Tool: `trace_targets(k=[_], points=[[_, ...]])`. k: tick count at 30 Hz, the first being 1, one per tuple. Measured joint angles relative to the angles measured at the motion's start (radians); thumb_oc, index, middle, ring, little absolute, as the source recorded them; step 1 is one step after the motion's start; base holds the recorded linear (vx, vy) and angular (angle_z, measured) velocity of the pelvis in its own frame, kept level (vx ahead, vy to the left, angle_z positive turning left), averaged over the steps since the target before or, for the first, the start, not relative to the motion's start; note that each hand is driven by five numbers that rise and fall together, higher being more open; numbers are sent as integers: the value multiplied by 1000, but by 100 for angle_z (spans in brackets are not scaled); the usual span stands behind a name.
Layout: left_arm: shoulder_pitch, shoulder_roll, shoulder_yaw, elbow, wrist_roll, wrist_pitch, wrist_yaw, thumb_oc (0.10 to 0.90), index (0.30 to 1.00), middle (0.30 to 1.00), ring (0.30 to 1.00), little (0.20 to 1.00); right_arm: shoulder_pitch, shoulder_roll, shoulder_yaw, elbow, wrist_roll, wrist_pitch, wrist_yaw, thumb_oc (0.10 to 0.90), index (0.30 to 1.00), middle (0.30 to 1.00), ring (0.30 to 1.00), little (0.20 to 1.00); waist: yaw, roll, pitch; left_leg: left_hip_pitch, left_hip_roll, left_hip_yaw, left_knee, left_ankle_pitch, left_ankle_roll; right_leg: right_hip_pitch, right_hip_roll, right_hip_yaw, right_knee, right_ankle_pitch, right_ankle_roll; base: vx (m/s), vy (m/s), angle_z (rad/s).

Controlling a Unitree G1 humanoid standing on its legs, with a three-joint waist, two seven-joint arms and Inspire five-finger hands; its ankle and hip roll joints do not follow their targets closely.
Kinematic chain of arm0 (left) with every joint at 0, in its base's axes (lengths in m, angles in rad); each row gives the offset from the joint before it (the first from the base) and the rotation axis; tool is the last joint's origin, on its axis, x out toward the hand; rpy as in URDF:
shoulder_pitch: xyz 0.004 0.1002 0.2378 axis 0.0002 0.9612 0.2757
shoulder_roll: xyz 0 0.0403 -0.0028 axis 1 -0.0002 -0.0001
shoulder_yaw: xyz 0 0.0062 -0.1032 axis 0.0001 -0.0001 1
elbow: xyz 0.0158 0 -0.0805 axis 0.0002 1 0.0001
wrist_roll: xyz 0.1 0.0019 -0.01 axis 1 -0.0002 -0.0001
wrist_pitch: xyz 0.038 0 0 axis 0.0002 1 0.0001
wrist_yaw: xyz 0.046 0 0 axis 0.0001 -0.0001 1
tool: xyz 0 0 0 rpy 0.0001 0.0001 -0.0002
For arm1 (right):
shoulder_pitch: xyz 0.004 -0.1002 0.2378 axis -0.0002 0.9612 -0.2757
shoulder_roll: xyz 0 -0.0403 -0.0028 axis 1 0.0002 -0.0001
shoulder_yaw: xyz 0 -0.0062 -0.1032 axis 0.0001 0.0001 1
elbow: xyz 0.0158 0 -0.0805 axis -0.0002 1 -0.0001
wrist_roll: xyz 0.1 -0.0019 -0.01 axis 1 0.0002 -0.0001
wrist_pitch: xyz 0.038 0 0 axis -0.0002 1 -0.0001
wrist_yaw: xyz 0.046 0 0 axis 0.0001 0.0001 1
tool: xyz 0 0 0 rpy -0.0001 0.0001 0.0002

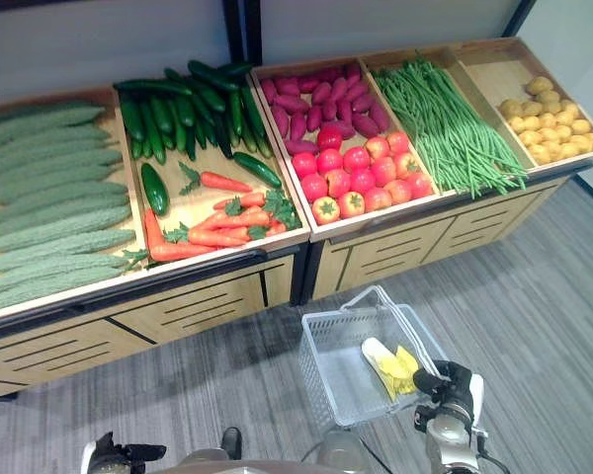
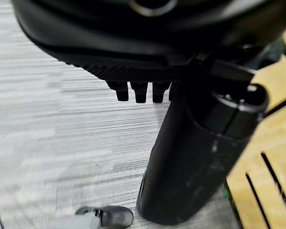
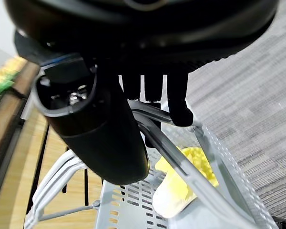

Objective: Get the vegetables into the basket

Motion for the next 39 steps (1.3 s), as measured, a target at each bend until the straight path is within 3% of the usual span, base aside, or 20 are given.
trace_targets(k=[3, 8, 12, 14, 15, 16, 17, 18, 19, 20, 22, 23, 27, 30, 32, 34, 37, 39], points=[[-5, -47, 53, -29, -79, -4, 23, 900, 1000, 1000, 1000, 1000, 10, -35, 0, 1, 1, 2, -1, 400, 300, 300, 300, 300, -6, 34, -13, -12, 52, 9, 6, 25, -27, -3, 51, -21, -1, -19, -31, 27, -141, 3], [-69, -86, 197, -107, -260, -57, 97, 900, 1000, 1000, 1000, 1000, 8, -79, -3, -7, -1, 0, -20, 400, 300, 300, 300, 300, -16, 45, -5, -25, 78, 14, 0, 23, -38, -14, 79, -31, 0, -25, -47, 12, -41, 4], [-87, -4, 267, -118, -228, -50, 277, 900, 1000, 1000, 1000, 1000, 16, -93, 2, -6, -1, -15, -33, 400, 300, 300, 300, 300, -30, 42, -1, -16, 73, 47, 0, 12, -45, -22, 71, -15, -1, -16, -42, 1, -10, -18], [-26, 44, 280, -266, -177, -71, 402, 900, 1000, 1000, 1000, 1000, 38, -93, 5, -6, 0, -25, -37, 400, 300, 300, 300, 300, -26, 38, 2, -12, 71, 57, -2, 10, -45, -24, 68, -14, -1, -13, -40, -8, 9, -16], [8, 130, 283, -390, -106, -101, 494, 900, 1000, 1000, 1000, 1000, 74, -94, 4, -6, -1, -30, -41, 400, 300, 300, 300, 300, -21, 42, 2, -3, 67, 56, -1, 11, -47, -16, 66, -14, -1, -3, -37, -5, 24, -4], [31, 166, 298, -496, -91, -88, 526, 900, 1000, 1000, 1000, 1000, 89, -93, 4, -7, 0, -30, -38, 400, 300, 300, 300, 300, -10, 45, 4, 5, 67, 56, 0, 12, -49, -10, 65, -14, -1, -1, -34, -3, 21, 9], [107, 198, 333, -881, -28, -36, 582, 900, 1000, 1000, 1000, 1000, 129, -92, -7, -19, 0, -34, -37, 400, 300, 300, 300, 300, 10, 37, 7, 6, 66, 50, 0, 13, -51, 0, 61, -19, 0, 1, -36, -5, 28, 22], [142, 278, 323, -1074, 123, -72, 629, 900, 1000, 1000, 1000, 1000, 158, -93, -22, -21, -1, -45, -39, 400, 300, 300, 300, 300, 21, 28, 7, 9, 59, 36, 0, 13, -52, 12, 55, -33, 0, 1, -36, -10, 22, 30], [95, 365, 324, -1117, 273, -104, 662, 900, 1000, 1000, 1000, 1000, 162, -105, -30, -20, -2, -51, -42, 400, 300, 300, 300, 300, 20, 39, 1, 13, 49, 31, 0, 10, -49, 17, 43, -33, 0, -7, -26, -20, 34, 19], [49, 387, 324, -1090, 310, -105, 662, 900, 1000, 1000, 1000, 1000, 154, -112, -30, -19, -4, -51, -39, 400, 300, 300, 300, 300, 18, 46, -4, 13, 41, 32, -1, 9, -46, 17, 36, -33, 0, -5, -23, -12, 36, 0], [-32, 402, 282, -996, 377, -67, 644, 900, 1000, 1000, 1000, 1000, 120, -115, -27, -27, -18, -50, -32, 400, 300, 300, 300, 300, -10, 59, -12, 16, 29, 38, -5, 0, -34, 14, 29, -25, -1, -1, -16, -14, 46, -14], [-17, 462, 170, -927, 430, -56, 564, 900, 1000, 1000, 1000, 1000, 115, -125, -11, -68, -24, -50, -12, 400, 300, 300, 300, 300, -30, 68, -17, 17, 26, 45, -6, 2, -36, 9, 24, -9, -1, 1, -16, -40, 64, -16], [-48, 611, -86, -854, 517, -91, 350, 900, 1000, 1000, 1000, 1000, 89, -129, -7, -107, -34, -51, 3, 400, 300, 300, 300, 300, -43, 50, -8, -10, 18, 59, -1, 10, -34, -29, 23, 3, 0, 18, -21, -38, 45, -14], [-92, 607, -152, -834, 535, -163, 205, 900, 1000, 1000, 1000, 1000, 54, -128, 11, -122, -62, -51, 29, 400, 300, 300, 300, 300, -75, 45, 15, -16, 14, 69, -1, 12, -32, -43, 24, 15, 0, 28, -23, -27, 39, -13], [-188, 615, -165, -807, 534, -152, 150, 900, 1000, 1000, 1000, 1000, 34, -128, 11, -127, -66, -51, 30, 400, 300, 300, 300, 300, -84, 38, 40, -30, 14, 87, -1, 12, -32, -68, 28, 31, 0, 36, -25, -44, 48, -19], [-312, 647, -249, -729, 534, -157, 109, 900, 1000, 1000, 1000, 1000, -14, -130, 12, -123, -79, -48, 33, 400, 300, 300, 300, 300, -98, 36, 85, -41, 13, 93, -1, 18, -33, -85, 27, 40, 0, 44, -25, -25, 41, -15], [-362, 663, -313, -725, 533, -164, 24, 900, 1000, 1000, 1000, 1000, -55, -141, 11, -125, -79, -48, 33, 400, 300, 300, 300, 300, -110, 37, 135, -70, 22, 98, -1, 21, -38, -117, 33, 44, 5, 50, -32, -15, 47, -7], [-369, 734, -399, -751, 535, -178, -34, 900, 1000, 1000, 1000, 1000, -81, -151, 13, -125, -84, -46, 34, 400, 300, 300, 300, 300, -109, 38, 148, -80, 20, 98, -1, 21, -38, -127, 35, 43, 5, 50, -32, 11, 49, 0]])
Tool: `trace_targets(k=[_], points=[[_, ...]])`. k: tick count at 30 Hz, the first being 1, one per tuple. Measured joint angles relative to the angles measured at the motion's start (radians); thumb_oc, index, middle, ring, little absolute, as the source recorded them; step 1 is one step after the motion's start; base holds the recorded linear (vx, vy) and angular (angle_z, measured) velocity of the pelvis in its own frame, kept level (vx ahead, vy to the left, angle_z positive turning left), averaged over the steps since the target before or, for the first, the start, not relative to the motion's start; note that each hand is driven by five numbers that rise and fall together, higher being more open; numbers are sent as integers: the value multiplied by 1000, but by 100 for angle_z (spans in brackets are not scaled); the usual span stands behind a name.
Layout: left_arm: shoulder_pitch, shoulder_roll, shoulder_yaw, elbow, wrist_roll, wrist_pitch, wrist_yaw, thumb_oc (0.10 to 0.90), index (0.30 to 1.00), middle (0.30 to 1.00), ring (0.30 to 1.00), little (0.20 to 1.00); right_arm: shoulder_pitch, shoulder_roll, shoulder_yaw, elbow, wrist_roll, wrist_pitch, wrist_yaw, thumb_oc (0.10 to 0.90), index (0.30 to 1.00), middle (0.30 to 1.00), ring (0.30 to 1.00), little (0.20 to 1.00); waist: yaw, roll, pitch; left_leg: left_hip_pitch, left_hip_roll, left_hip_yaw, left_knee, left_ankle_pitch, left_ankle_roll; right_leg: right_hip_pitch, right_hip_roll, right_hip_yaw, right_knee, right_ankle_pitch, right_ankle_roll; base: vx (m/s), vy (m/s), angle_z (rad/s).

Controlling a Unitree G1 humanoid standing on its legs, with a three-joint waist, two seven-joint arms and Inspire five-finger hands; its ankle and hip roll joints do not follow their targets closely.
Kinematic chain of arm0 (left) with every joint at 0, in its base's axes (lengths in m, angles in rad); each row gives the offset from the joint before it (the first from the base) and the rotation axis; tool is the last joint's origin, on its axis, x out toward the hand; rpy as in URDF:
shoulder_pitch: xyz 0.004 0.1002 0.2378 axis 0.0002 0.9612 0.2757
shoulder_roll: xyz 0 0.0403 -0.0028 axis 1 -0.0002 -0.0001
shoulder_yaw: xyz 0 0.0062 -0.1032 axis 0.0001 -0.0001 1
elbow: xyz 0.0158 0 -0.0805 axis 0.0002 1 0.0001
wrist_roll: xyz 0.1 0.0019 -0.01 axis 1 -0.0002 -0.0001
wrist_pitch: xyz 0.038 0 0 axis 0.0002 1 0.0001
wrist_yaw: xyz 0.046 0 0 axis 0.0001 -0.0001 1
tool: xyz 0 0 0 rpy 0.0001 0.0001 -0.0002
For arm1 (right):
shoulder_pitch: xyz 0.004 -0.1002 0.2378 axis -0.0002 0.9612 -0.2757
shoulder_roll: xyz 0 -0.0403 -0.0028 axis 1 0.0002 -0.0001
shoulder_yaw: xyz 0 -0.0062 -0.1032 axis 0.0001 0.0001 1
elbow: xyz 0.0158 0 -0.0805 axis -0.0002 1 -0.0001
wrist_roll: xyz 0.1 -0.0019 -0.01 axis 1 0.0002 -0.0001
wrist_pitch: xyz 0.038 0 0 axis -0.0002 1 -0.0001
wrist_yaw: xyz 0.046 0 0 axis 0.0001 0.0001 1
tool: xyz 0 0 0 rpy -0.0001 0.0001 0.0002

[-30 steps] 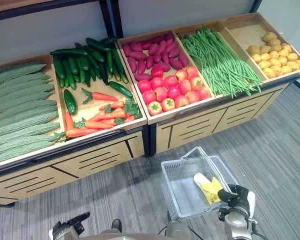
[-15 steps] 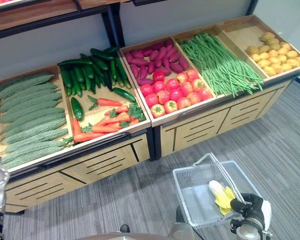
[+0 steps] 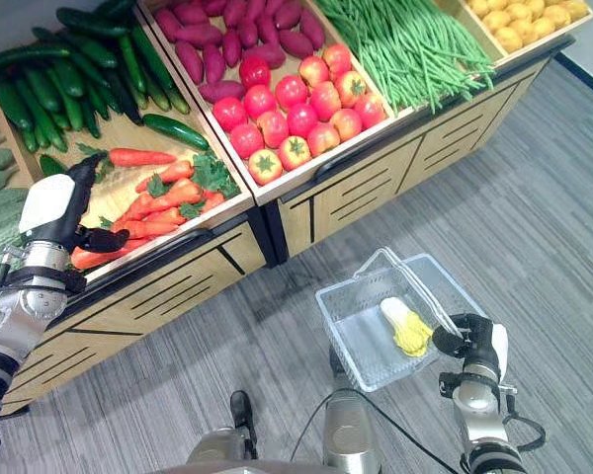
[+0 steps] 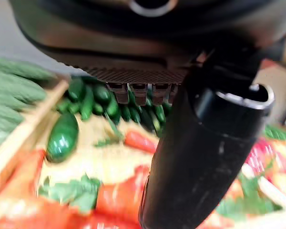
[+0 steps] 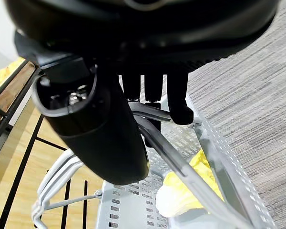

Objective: Get the vegetables into the basket

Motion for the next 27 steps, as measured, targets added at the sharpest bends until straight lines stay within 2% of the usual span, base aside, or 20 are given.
trace_targets(k=[1, 2, 7, 15, 27], points=[[-12, 54, -41, 0, 1, -11, -24, 900, 1000, 1000, 1000, 1000, -12, -8, 11, 0, 0, 0, 0, 400, 300, 300, 300, 300, 0, -1, 8, 0, -1, 0, 0, 0, 0, 0, 1, 0, 0, 0, 0, 16, 40, 0], [-18, 66, -48, 0, 1, -12, -31, 900, 1000, 1000, 1000, 1000, -22, -10, 14, 0, -1, 0, 0, 400, 300, 300, 300, 300, 1, 1, 12, 0, -1, 0, 0, 0, 0, 0, 1, 0, 0, 0, 0, 0, 0, 0], [-45, 63, -47, -10, 22, -15, -50, 900, 1000, 1000, 1000, 1000, -30, -8, 20, 0, -26, 0, 11, 400, 300, 300, 300, 300, 7, 1, 12, 1, 0, 0, 0, 0, 0, 1, 1, 0, 0, 0, 0, 8, 14, 0], [-102, 63, -121, -2, 142, 4, -50, 900, 1000, 1000, 1000, 1000, -29, -9, 21, 3, -27, 0, 11, 400, 300, 300, 300, 300, -3, 2, 12, -17, -1, 7, 0, 1, 0, -22, 2, 7, 0, 3, -1, -1, 5, -2], [-114, 61, -126, 43, 198, 26, -50, 900, 1000, 1000, 1000, 1000, -30, -10, 19, 0, -27, 0, 9, 400, 300, 300, 300, 300, -4, 7, 15, -43, -3, 24, 0, 2, -1, -61, 6, 27, 0, 9, -3, 8, 8, -4]])
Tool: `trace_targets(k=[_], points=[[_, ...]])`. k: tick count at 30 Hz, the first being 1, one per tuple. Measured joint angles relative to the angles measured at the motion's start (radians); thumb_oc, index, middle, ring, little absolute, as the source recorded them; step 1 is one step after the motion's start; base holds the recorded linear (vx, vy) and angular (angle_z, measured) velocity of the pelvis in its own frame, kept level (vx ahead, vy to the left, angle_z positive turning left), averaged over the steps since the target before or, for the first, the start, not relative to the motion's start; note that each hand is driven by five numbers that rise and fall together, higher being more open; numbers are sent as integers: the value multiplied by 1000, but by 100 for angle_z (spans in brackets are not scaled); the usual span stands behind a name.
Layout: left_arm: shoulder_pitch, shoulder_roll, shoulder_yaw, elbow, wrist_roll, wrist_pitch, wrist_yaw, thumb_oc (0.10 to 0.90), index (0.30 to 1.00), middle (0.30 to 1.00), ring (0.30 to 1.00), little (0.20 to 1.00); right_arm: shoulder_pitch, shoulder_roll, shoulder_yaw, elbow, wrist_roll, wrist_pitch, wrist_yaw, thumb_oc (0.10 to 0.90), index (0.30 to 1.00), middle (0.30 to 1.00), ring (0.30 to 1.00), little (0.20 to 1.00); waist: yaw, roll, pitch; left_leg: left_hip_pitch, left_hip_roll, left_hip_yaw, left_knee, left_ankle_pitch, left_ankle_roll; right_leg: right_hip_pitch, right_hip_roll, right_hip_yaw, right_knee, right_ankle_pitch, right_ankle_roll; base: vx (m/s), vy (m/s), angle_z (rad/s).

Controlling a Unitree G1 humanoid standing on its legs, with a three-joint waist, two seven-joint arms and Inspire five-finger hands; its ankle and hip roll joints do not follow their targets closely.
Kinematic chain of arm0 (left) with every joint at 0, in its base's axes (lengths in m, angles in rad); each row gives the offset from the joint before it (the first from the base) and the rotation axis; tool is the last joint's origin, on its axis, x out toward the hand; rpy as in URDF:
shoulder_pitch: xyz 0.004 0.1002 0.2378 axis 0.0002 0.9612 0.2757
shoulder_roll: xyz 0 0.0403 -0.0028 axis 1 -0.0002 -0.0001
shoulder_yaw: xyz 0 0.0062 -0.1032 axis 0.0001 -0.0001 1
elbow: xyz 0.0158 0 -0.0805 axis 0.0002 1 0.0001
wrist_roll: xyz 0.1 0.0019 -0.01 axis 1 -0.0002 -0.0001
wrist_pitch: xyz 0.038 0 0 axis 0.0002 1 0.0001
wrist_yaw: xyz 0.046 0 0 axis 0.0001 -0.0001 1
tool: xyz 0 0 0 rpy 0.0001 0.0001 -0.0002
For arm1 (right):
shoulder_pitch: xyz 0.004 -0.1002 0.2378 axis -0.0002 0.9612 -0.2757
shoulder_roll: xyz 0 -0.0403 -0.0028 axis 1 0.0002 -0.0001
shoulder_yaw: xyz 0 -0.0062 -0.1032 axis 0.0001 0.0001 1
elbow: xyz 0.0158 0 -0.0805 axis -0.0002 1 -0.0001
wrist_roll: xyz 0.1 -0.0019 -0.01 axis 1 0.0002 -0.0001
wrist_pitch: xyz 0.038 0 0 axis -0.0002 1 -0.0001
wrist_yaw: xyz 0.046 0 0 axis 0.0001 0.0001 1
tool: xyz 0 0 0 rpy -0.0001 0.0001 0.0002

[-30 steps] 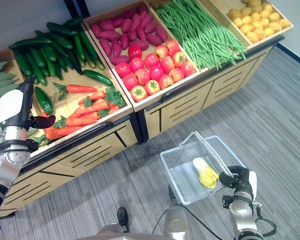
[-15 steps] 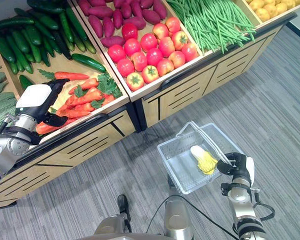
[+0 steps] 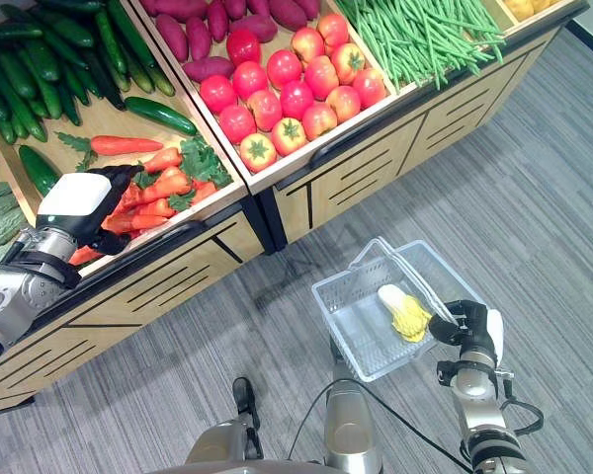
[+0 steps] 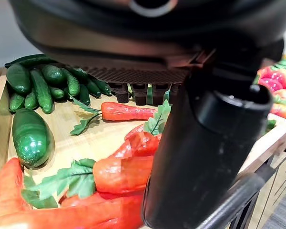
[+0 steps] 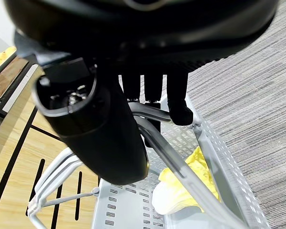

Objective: Get the vegetables into the basket

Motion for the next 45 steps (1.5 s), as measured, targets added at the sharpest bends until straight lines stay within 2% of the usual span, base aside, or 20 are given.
trace_targets(k=[5, 7, 8, 9, 13, 15, 25, 28, 32, 33, 35, 41, 45], points=[[-30, -7, -23, 56, 24, 26, -1, 900, 1000, 1000, 1000, 1000, -4, 0, 0, 0, 1, 0, 0, 400, 300, 300, 300, 300, -2, 1, 0, 0, 0, 17, 0, 0, 0, -10, 6, 15, 0, 3, -2, 14, 7, -10], [-44, -9, -39, 64, 43, 41, -3, 798, 857, 857, 857, 857, -2, 0, -1, 0, 1, 0, 0, 400, 300, 300, 300, 300, -5, 1, 1, -1, 0, 20, 0, 0, 0, -12, 6, 17, 0, 4, -3, 2, 4, -2], [-47, -14, -39, 66, 49, 44, -5, 614, 599, 599, 599, 599, -2, 0, 0, 0, 1, 0, 0, 400, 300, 300, 300, 300, -7, 2, 2, -1, 0, 20, 0, 0, 0, -13, 7, 17, 0, 4, -3, 0, 0, 0], [-78, -19, -68, 89, 71, 46, -14, 400, 300, 300, 300, 300, -6, 0, 0, 0, 1, 0, 0, 400, 300, 300, 300, 300, -9, 5, 6, -2, 1, 20, 0, 0, 0, -13, 6, 17, 0, 5, -2, 0, 0, 0], [-146, -12, -79, 95, 108, 73, -32, 400, 300, 300, 300, 300, -3, -1, -2, -1, 1, 0, 0, 400, 300, 300, 300, 300, -14, 6, 7, -11, -2, 20, 0, 1, -1, -23, 6, 18, 0, 7, -3, 0, 0, 0], [-161, -11, -101, 94, 108, 64, -48, 400, 300, 300, 300, 300, -7, -1, -1, -2, 1, 0, 1, 400, 300, 300, 300, 300, -16, 7, 7, -12, -3, 21, 0, 1, -1, -24, 5, 19, 0, 7, -3, 0, 0, 0], [-155, -13, -99, 92, 120, 63, -67, 400, 300, 300, 300, 300, 0, -1, -1, -2, 2, 0, 5, 400, 300, 300, 300, 300, -15, 6, 8, 5, -1, 20, 0, 1, -1, -4, 4, 16, 1, 8, -3, -2, 1, 0], [-134, -37, -93, 91, 155, 76, -36, 400, 300, 300, 300, 300, 2, -1, -1, -2, 2, 0, 5, 400, 300, 300, 300, 300, -8, 5, 8, 20, 1, 16, 0, 2, -2, 13, 2, 12, 0, 8, -3, -19, 3, 4], [-96, -67, -19, 40, 155, 88, 26, 400, 300, 300, 300, 300, 2, 0, -1, -1, 1, 0, 5, 400, 300, 300, 300, 300, 3, 3, 9, 25, 1, 13, 0, 4, -3, 19, 2, 8, 0, 8, -3, -3, 1, 2], [-54, -67, 50, -30, 154, 90, 49, 400, 300, 300, 300, 300, 4, 1, 0, -1, 1, 0, 5, 400, 300, 300, 300, 300, 3, 2, 10, 32, 1, 13, 0, 4, -3, 28, 2, 7, 1, 9, -4, 0, 0, 0], [-48, -67, 85, -38, 144, 83, 107, 400, 300, 300, 300, 300, 1, 1, 0, -2, 2, 0, 5, 400, 300, 300, 300, 300, 2, 2, 10, 40, 1, 13, 0, 4, -3, 35, 4, 7, 0, 8, -3, 0, 0, 0], [9, -66, 193, -125, 94, 73, 137, 400, 300, 300, 300, 300, 8, 4, -4, -2, 2, 0, 6, 400, 300, 300, 300, 300, 4, 1, 8, 60, 1, 4, -5, 3, -2, 59, -2, 3, 0, 5, -1, -1, 0, 2], [117, -66, 252, -269, 76, 38, 138, 400, 300, 300, 300, 300, 35, 6, -10, -16, 2, 0, 5, 400, 300, 300, 300, 300, 10, 1, 6, 66, -1, -2, -5, 3, -1, 68, -2, -1, 0, 5, -1, -9, -1, 4]])
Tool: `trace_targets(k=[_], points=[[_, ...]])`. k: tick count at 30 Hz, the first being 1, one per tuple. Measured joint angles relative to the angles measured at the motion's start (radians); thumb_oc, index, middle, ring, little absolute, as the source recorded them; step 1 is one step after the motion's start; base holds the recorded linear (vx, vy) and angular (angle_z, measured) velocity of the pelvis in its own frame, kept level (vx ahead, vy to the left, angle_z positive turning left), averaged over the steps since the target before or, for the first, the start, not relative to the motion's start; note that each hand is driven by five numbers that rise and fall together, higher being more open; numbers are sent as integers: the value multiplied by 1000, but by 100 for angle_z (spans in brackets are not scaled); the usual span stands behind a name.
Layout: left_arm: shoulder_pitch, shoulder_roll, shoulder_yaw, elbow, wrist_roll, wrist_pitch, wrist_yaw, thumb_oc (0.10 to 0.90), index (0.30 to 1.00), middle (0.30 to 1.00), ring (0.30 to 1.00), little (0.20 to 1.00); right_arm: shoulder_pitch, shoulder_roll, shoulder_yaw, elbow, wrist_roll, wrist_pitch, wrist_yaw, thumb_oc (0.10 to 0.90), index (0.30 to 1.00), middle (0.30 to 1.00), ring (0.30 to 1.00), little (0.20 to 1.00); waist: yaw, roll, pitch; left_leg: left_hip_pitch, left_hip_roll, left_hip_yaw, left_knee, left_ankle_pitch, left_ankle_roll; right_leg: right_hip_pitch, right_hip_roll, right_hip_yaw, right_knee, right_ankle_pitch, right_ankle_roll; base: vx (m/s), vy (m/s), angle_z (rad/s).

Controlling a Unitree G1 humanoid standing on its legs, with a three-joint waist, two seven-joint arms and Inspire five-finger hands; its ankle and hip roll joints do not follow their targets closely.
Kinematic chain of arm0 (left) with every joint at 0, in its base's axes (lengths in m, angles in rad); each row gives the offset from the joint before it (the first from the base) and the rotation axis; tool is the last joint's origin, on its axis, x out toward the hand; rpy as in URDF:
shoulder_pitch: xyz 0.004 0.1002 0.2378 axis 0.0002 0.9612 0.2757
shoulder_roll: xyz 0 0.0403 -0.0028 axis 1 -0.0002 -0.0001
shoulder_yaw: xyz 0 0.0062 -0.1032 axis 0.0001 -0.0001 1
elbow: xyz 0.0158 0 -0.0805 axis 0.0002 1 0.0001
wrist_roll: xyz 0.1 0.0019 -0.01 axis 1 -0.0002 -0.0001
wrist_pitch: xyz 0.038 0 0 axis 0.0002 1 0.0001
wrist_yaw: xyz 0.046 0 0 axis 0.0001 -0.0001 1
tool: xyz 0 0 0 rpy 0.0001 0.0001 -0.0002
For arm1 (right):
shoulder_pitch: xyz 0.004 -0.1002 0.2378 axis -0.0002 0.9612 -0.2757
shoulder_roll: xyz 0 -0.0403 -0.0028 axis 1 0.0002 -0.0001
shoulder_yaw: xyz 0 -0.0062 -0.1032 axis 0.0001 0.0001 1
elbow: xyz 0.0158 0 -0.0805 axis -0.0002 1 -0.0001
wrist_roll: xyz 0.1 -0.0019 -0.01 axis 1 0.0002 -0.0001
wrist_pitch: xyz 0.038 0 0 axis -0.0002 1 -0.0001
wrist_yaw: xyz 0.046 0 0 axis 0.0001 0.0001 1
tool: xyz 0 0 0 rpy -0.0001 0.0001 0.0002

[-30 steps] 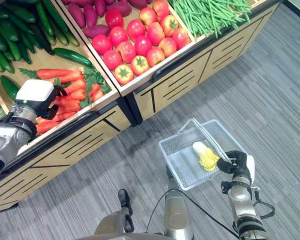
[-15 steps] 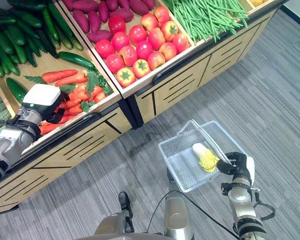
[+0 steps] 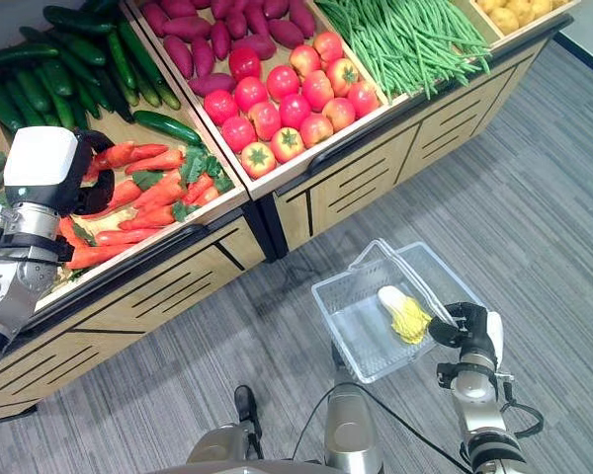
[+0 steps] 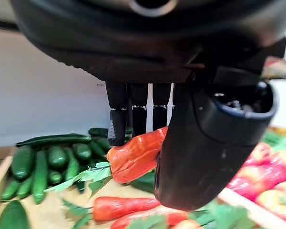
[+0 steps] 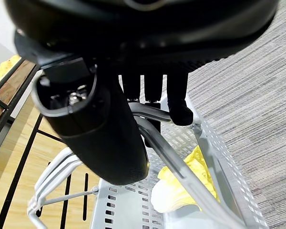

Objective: Get the vegetables into the basket

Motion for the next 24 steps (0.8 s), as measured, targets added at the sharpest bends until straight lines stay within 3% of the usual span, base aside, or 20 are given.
trace_targets(k=[4, 8, 18, 24], points=[[108, 0, 28, -175, 0, -44, -24, 400, 300, 300, 300, 300, 21, 10, -9, -18, -1, 0, -1, 400, 300, 300, 300, 300, 13, -2, -4, 10, -1, -3, 4, 0, 1, 12, -4, -3, 0, 0, 0, -3, -1, 1], [142, -3, 42, -241, 0, -85, -36, 400, 300, 300, 300, 300, 30, 31, -25, -22, 0, 0, 0, 400, 300, 300, 300, 300, 19, -3, -13, 24, -1, -5, 0, 0, 1, 28, -3, -3, 0, -4, 2, 0, 0, 0], [163, -4, 45, -270, 0, -128, -64, 400, 300, 300, 300, 300, 89, 42, -36, -24, 0, 0, -1, 400, 300, 300, 300, 300, 20, -6, -71, 41, -14, -13, -1, -3, 7, 51, -22, -10, 0, -9, 6, -1, 31, 3], [165, -3, 45, -277, 0, -129, -77, 400, 300, 300, 300, 300, 107, 46, -37, -26, 0, 1, -1, 400, 300, 300, 300, 300, 21, -24, -88, 52, -30, -21, 5, -5, 11, 67, -29, -14, 1, -10, 14, -36, 73, 4]])
